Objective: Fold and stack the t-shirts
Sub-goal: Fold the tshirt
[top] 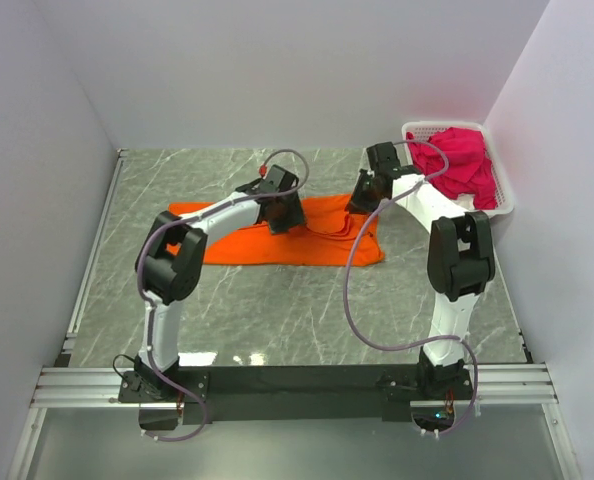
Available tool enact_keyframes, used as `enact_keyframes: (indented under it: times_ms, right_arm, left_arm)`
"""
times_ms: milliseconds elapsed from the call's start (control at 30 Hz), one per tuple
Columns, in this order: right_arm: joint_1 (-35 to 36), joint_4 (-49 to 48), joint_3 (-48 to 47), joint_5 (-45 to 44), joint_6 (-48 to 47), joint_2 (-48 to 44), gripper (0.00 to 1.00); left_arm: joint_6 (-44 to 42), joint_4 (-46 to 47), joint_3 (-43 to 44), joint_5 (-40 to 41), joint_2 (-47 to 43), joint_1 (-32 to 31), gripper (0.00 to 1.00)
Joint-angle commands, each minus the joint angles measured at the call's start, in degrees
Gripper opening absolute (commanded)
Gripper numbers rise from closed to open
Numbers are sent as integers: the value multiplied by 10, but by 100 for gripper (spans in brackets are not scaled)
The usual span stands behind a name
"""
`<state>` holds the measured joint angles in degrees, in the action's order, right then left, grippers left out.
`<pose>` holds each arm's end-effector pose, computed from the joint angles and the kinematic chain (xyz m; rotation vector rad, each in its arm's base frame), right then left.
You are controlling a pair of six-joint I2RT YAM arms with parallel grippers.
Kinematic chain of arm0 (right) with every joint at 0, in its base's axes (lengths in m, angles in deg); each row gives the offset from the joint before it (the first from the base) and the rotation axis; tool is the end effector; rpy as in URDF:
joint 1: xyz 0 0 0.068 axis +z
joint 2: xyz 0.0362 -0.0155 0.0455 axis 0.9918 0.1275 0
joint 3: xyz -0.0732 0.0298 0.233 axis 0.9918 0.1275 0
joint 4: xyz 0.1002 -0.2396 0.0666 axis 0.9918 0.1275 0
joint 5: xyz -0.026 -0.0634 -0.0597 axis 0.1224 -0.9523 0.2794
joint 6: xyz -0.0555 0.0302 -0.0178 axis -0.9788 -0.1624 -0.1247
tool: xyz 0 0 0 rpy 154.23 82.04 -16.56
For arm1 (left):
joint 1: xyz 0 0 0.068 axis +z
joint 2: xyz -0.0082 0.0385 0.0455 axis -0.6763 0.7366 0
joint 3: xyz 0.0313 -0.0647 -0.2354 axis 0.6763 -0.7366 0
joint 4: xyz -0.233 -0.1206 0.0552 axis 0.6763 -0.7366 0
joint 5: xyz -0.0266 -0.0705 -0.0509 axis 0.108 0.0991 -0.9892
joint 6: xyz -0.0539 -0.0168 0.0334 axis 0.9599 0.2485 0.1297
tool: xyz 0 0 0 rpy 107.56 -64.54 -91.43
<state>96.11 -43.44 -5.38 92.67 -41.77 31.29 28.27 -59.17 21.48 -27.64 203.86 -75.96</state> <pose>0.4175 0.1092 0.1795 0.4296 2.5900 0.5409 0.3842 -0.2533 0.1543 -0.3475 2.5740 -0.5665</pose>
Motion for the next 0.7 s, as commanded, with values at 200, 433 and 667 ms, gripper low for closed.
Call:
enact_keyframes:
  times_ms: [200, 433, 667]
  right_arm:
    - [-30, -44, 38, -38, 10, -48, 32]
    - [-43, -84, 207, -45, -34, -184, 45]
    - [-59, -108, 295, -14, -61, -225, 48]
  left_arm:
    - [4, 34, -154, 52, -200, 62, 63]
    - [-43, 11, -259, 58, -277, 184, 63]
    - [-100, -7, -277, 63, -256, 287, 59]
